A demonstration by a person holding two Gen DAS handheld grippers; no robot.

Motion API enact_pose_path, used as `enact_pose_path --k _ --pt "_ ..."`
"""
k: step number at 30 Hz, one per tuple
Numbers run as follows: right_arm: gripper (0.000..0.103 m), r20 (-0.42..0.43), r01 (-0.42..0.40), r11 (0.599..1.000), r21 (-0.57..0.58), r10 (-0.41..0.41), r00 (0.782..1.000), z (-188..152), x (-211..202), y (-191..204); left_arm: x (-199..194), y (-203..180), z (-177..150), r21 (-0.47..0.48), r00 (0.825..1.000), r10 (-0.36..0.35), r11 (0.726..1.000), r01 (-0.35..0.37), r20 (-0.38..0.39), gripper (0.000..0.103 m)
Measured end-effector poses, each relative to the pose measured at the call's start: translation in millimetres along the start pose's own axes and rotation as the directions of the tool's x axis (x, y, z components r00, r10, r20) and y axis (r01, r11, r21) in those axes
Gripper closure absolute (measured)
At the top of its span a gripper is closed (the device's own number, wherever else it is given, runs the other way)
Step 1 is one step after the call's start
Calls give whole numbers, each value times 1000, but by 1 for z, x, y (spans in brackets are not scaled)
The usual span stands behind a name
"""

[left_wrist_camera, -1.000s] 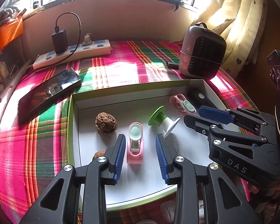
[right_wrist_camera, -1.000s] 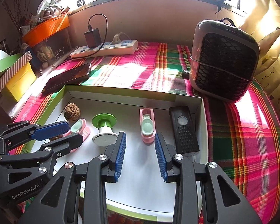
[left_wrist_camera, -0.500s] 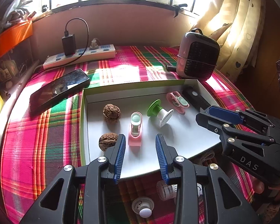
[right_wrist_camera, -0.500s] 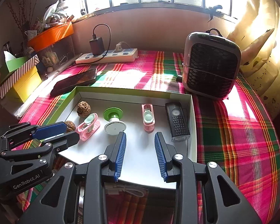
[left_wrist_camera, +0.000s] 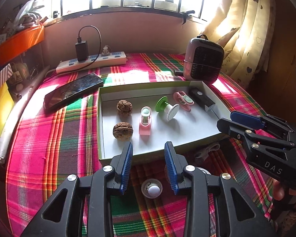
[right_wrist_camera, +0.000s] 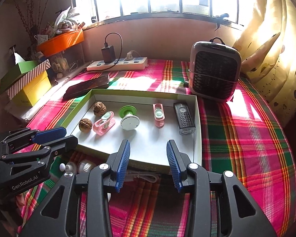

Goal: Organize objects
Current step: 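Withdraw both grippers from the box back over the cloth, then move the right gripper to the white dome toy while the left gripper approaches the white knob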

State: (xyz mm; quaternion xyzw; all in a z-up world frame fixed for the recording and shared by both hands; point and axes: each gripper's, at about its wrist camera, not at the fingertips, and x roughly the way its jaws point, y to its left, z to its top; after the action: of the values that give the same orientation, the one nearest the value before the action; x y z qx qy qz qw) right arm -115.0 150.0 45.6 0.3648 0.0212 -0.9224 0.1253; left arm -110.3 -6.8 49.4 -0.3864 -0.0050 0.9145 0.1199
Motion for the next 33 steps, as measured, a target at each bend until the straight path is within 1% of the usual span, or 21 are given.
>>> enact_pose_path --k 4,11,19,22,24,30,33 --pt "63 3 -5 1000 8 5 1000 -4 -3 0 -3 4 -8 -22 1000 -3 1000 3 -2 71" --pt "63 8 -5 1000 1 5 1000 -13 -10 3 -10 6 -16 -29 1000 -14 999 14 0 71" --pt "63 -1 -16 1000 -5 16 1000 -24 -14 6 -12 10 -29 -43 999 -30 999 29 -16 71" --pt "63 -3 -23 1000 -4 23 1000 -27 -15 8 -11 11 -33 -53 999 -37 998 35 -27 69" --pt "63 -4 -28 1000 -1 28 1000 -30 -15 8 -10 13 -36 -67 998 -51 997 49 -31 65" --pt "62 -12 -36 999 -4 36 999 -35 -14 10 -8 13 -42 -85 996 -83 993 79 -39 62" --pt "62 -14 -41 999 1 41 999 -38 -15 10 -4 13 -44 -89 996 -78 993 73 -51 62"
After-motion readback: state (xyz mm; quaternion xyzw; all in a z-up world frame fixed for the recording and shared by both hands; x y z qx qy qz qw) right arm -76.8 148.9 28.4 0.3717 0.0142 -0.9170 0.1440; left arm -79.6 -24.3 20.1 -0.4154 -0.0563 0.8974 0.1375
